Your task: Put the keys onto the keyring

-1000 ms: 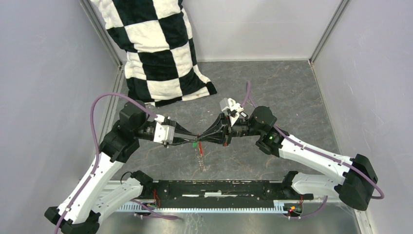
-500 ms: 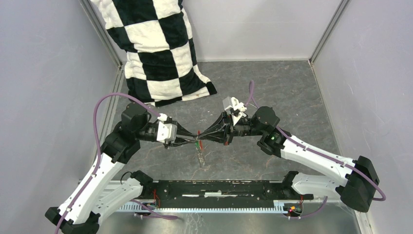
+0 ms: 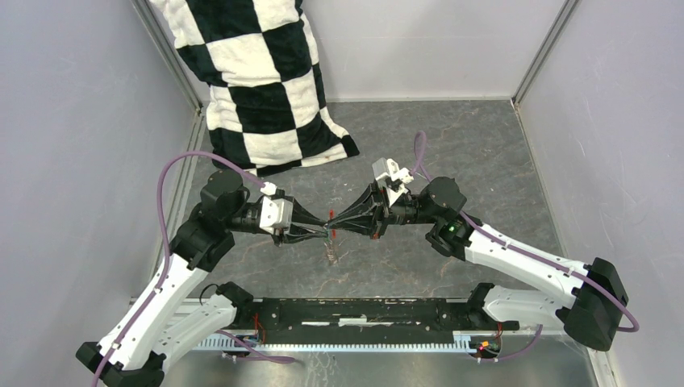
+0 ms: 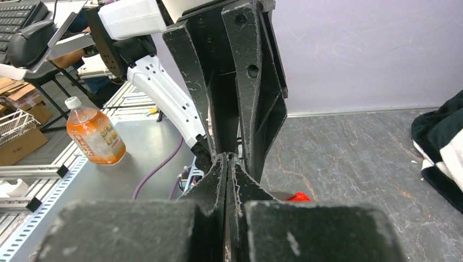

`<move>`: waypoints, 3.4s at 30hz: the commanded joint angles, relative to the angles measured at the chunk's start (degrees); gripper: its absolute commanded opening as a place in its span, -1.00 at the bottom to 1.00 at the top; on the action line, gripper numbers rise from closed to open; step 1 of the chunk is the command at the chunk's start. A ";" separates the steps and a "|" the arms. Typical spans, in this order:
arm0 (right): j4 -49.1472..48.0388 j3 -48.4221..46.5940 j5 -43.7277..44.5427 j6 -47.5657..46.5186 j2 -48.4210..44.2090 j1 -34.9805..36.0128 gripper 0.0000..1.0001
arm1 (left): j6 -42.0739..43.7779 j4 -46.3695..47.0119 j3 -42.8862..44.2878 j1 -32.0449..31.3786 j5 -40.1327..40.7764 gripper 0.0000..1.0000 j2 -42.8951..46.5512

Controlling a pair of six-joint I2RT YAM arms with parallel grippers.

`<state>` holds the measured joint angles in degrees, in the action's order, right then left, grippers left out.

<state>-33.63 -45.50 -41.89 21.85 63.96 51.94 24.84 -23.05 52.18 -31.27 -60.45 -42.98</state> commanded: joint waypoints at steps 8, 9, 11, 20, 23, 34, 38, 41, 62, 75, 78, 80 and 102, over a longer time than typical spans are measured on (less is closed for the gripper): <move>-4.14 -0.03 1.54 -0.10 -0.94 -0.18 -1.00 | -2.47 -0.25 0.57 -0.03 -3.98 -0.25 0.63; -3.80 0.01 1.76 -0.34 -0.99 -0.20 -1.00 | -2.09 -0.67 0.75 -0.02 -4.10 -0.24 0.66; -3.21 0.06 1.97 -0.72 -1.21 -0.18 -1.00 | -1.48 -1.28 0.98 -0.03 -4.54 -0.23 0.72; -2.08 0.10 1.99 -1.50 -1.56 -0.16 -1.00 | -4.14 0.93 1.41 -0.07 -2.79 -0.09 0.59; -2.14 0.06 1.82 -1.50 -1.55 -0.22 -1.00 | -6.68 3.67 0.75 -0.02 -1.09 -0.02 0.77; -2.47 -0.13 1.55 -1.60 -1.47 -0.15 -1.00 | -10.86 6.88 -1.02 -0.02 1.10 -0.33 1.92; -2.58 -0.08 1.55 -1.37 -1.72 -0.24 -0.99 | -11.45 6.94 -1.78 -0.02 1.20 -0.74 1.94; -3.01 0.06 1.08 -1.01 -1.68 -0.22 -1.00 | -12.14 6.93 -1.91 -0.02 1.47 -0.95 1.41; 57.83 -27.83 -0.67 -31.80 5.89 -0.16 -0.21 | 6.28 -17.84 10.73 -0.02 0.62 -0.96 -7.41; 69.51 -39.19 -0.31 -37.29 14.12 1.30 -0.33 | 14.68 -27.46 14.44 -0.03 1.26 -0.96 -11.15; 69.69 -39.73 -0.70 -37.58 14.90 1.99 -0.34 | 14.75 -27.49 14.35 -0.02 1.30 -0.96 -11.08; 69.82 -40.15 -0.64 -37.67 15.52 2.43 -0.34 | 14.90 -27.42 14.44 -0.09 1.32 -0.96 -11.12; 65.15 -40.07 0.75 -36.10 16.50 3.68 -0.99 | 14.84 -26.27 14.57 -0.02 1.79 -0.59 -9.84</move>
<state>37.10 -84.84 -41.95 -15.29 82.08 55.46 37.56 -51.13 64.18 -31.24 -57.93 -54.02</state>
